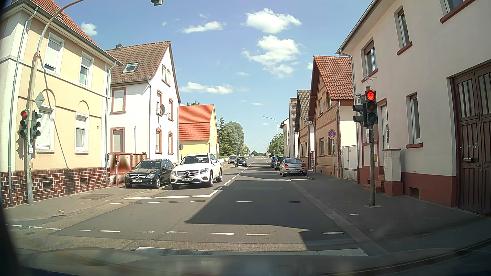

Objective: Follow the waypoints while adhering to traffic rules and regulations

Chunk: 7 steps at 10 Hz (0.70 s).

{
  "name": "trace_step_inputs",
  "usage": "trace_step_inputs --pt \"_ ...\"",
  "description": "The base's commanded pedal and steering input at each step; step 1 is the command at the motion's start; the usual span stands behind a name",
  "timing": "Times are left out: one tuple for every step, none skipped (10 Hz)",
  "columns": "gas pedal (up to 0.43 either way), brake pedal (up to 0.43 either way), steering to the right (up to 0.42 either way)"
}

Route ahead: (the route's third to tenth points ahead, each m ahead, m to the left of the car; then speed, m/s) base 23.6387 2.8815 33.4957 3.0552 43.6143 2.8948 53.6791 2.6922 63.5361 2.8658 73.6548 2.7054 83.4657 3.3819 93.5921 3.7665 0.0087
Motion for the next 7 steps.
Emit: trace_step_inputs --pt "0.0 0.232 -0.001" --pt "0.0 0.232 -0.001" --pt "0.0 0.232 -0.001" --pt "0.0 0.232 -0.001" --pt "0.0 0.232 -0.001" --pt "0.0 0.232 -0.001" --pt "0.0 0.232 -0.001"
